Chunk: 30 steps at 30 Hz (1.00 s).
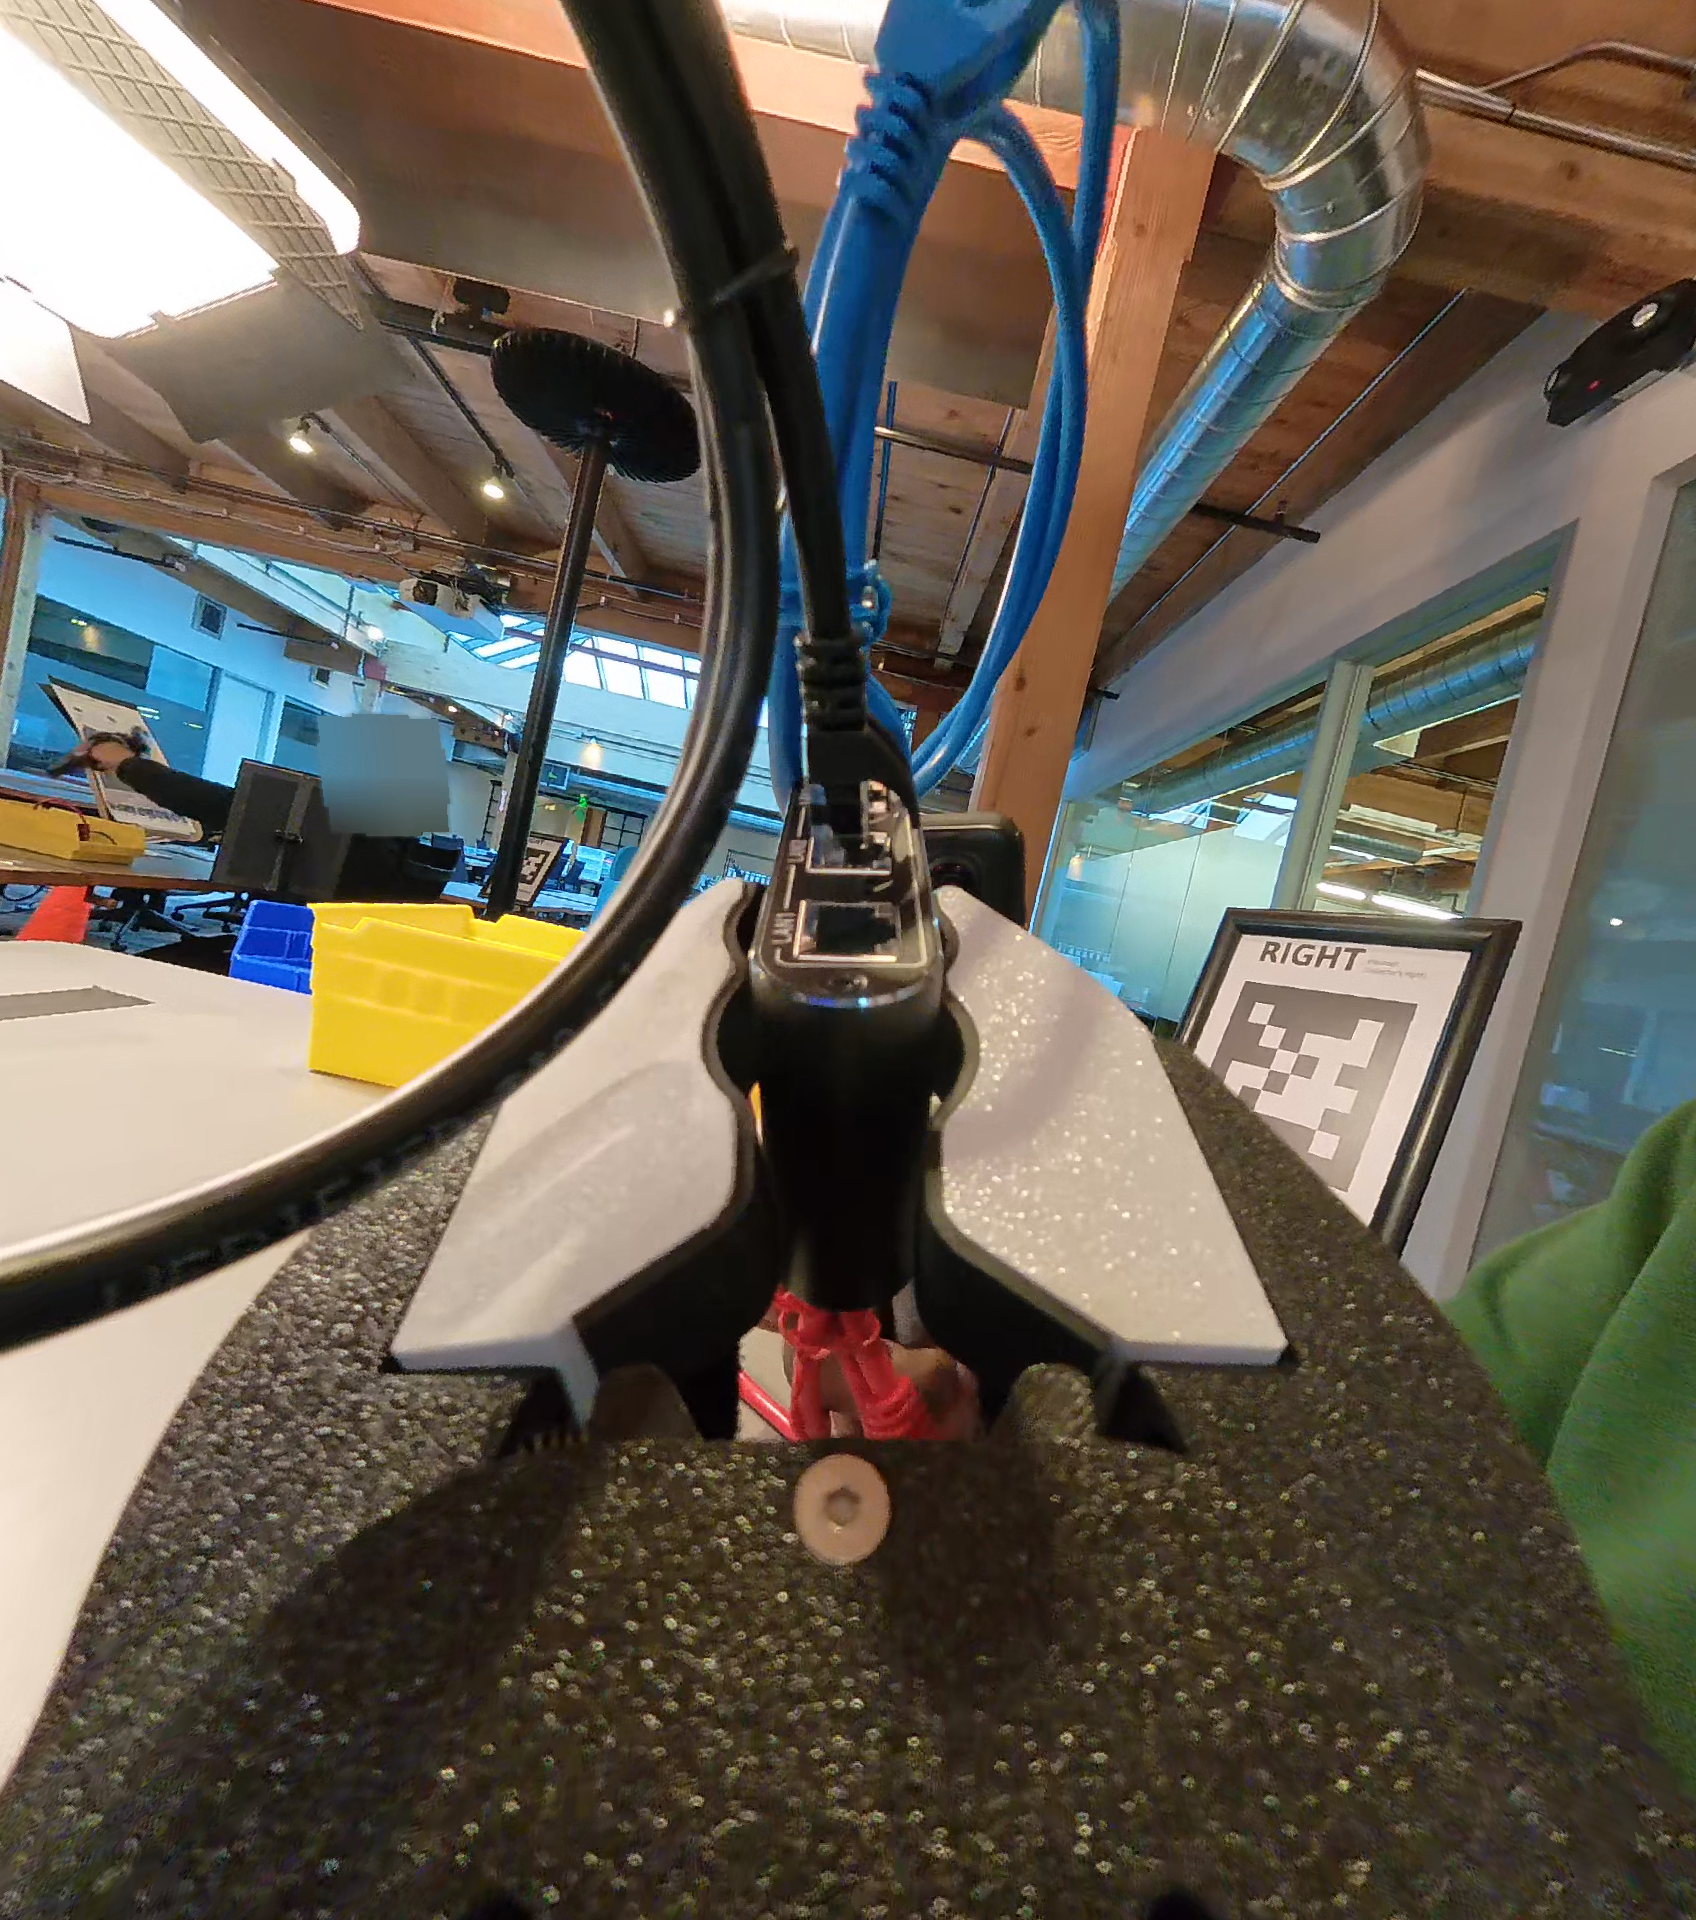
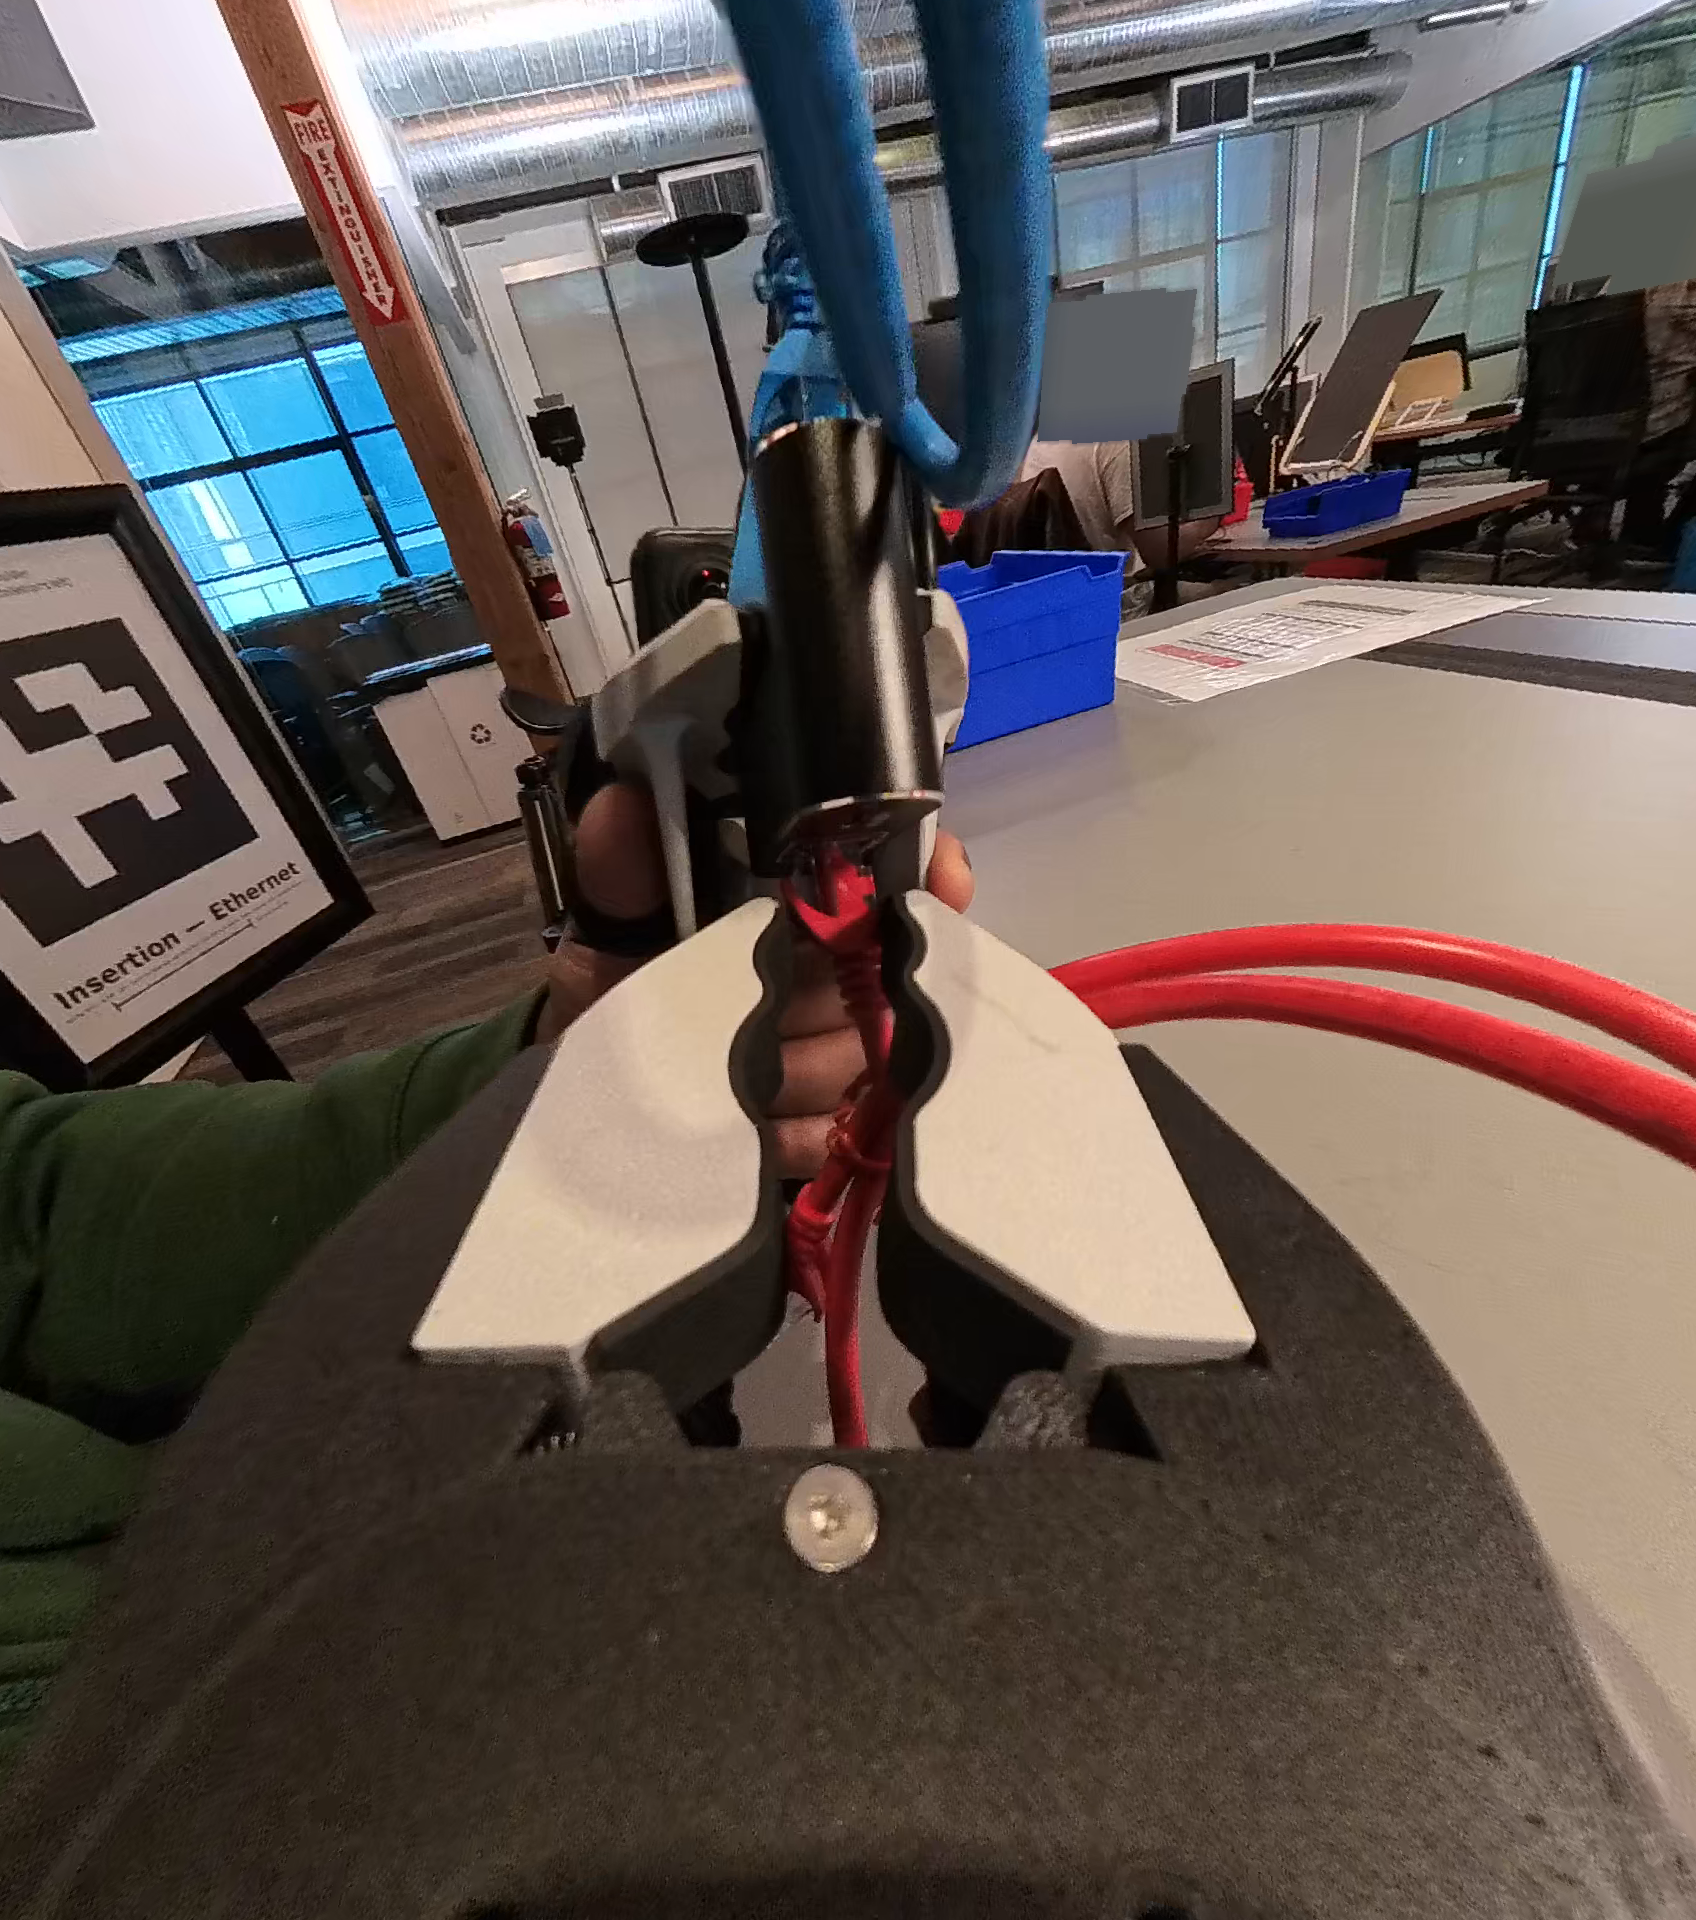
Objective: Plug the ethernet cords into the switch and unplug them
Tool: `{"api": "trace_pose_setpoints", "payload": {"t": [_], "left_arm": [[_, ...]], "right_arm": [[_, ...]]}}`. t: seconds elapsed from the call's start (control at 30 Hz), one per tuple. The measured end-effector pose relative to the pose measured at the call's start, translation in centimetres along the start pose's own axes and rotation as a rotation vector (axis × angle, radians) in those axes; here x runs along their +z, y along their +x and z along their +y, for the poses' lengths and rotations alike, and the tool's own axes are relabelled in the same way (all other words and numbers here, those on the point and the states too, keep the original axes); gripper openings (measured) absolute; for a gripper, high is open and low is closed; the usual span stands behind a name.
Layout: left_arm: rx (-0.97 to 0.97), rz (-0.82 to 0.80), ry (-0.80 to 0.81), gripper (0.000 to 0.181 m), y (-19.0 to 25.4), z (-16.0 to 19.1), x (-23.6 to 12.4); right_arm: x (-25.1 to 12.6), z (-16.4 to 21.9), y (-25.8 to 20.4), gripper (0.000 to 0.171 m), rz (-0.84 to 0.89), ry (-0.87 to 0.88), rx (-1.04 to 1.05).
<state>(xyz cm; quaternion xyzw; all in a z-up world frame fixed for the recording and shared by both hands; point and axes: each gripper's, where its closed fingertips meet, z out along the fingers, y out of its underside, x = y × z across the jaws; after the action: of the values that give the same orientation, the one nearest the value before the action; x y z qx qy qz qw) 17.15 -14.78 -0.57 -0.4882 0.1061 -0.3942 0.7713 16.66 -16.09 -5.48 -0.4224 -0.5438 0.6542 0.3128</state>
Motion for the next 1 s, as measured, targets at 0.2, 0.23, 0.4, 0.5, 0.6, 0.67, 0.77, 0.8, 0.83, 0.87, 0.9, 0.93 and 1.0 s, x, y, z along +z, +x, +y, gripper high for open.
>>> {"api": "trace_pose_setpoints", "payload": {"t": [0.2,0.23,0.4,0.5,0.6,0.67,0.77,0.8,0.83,0.87,0.9,0.93,1.0], "left_arm": [[-0.013,0.008,0.005,0.031,0.0,-0.1,-0.2],[-0.016,0.004,0.001,0.028,-0.1,0.0,-0.2],[-0.057,0.017,-0.035,0.030,0.0,0.6,0.0],[-0.030,0.031,-0.030,0.029,0.3,0.5,0.0],[-0.024,0.036,-0.008,0.028,0.5,0.2,-0.1],[-0.028,0.050,0.013,0.028,0.7,-0.1,-0.3],[-0.032,0.079,0.041,0.029,1.1,-0.5,-0.4],[-0.027,0.089,0.049,0.028,1.3,-0.6,-0.4],[-0.020,0.100,0.056,0.027,1.5,-0.8,-0.4],[-0.015,0.108,0.063,0.027,1.6,-0.9,-0.4],[-0.012,0.119,0.070,0.027,1.8,-0.9,-0.4],[-0.012,0.128,0.076,0.027,2.0,-1.0,-0.5],[-0.011,0.141,0.077,0.027,2.2,-1.0,-0.4]], "right_arm": [[0.1,0.0,0.0,0.016,0.038,0.010,-0.026],[0.1,0.0,0.1,0.016,0.050,0.008,-0.033],[-0.3,-0.1,0.6,0.016,0.124,-0.008,-0.102],[-0.6,-0.7,0.4,0.016,0.131,0.025,-0.111],[-0.5,-0.8,0.1,0.016,0.122,0.033,-0.119],[-0.3,-0.9,-0.2,0.016,0.107,0.049,-0.120],[-0.2,-1.1,-0.7,0.016,0.095,0.056,-0.125],[-0.2,-1.3,-0.8,0.016,0.095,0.058,-0.134],[-0.2,-1.4,-1.0,0.016,0.096,0.060,-0.144],[-0.2,-1.5,-1.1,0.016,0.097,0.061,-0.153],[-0.2,-1.5,-1.3,0.016,0.097,0.062,-0.161],[-0.1,-1.6,-1.4,0.016,0.097,0.063,-0.170],[-0.2,-1.7,-1.6,0.017,0.096,0.067,-0.178]]}}
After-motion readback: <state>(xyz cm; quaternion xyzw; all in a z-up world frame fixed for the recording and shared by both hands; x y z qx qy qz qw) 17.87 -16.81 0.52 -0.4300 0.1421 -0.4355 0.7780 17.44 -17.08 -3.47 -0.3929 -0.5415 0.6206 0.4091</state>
